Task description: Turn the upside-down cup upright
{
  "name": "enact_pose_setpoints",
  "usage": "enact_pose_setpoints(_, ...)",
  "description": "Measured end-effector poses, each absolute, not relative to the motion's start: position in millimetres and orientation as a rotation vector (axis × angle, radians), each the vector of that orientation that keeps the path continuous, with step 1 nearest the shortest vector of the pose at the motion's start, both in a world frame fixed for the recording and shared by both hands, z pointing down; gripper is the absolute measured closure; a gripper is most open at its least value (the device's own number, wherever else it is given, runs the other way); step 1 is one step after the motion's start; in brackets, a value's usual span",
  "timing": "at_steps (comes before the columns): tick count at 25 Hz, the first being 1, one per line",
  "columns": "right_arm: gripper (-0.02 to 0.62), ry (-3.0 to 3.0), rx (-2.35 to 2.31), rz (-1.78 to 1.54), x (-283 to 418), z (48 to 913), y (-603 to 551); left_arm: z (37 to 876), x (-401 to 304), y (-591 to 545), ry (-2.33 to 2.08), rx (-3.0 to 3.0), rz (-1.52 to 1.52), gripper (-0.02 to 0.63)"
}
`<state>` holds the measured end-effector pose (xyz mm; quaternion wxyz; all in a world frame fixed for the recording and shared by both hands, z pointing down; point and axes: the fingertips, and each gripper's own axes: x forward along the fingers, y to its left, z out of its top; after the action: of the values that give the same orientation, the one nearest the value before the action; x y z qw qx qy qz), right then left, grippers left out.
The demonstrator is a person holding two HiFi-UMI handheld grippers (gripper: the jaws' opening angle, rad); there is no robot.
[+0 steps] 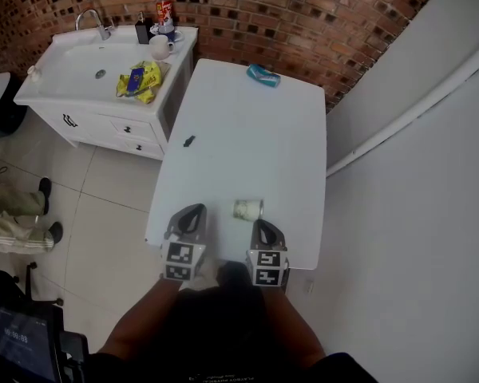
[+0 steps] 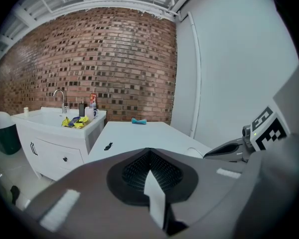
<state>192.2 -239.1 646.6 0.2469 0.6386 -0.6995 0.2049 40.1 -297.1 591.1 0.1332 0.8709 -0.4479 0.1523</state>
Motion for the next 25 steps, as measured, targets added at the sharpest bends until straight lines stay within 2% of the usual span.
enact_pose_setpoints(11,0.571,-1.875,1.772,0.500,199.9,646.1,-228.1,590.6,43.0,-287.1,-1.258,2.556,0.448,0.611)
enact_pose_setpoints(25,0.574,-1.803,1.602,0.089,207.6,627.7,-232.6,586.6,42.5,-280.5,-1.238,2.568,0.456,0.611)
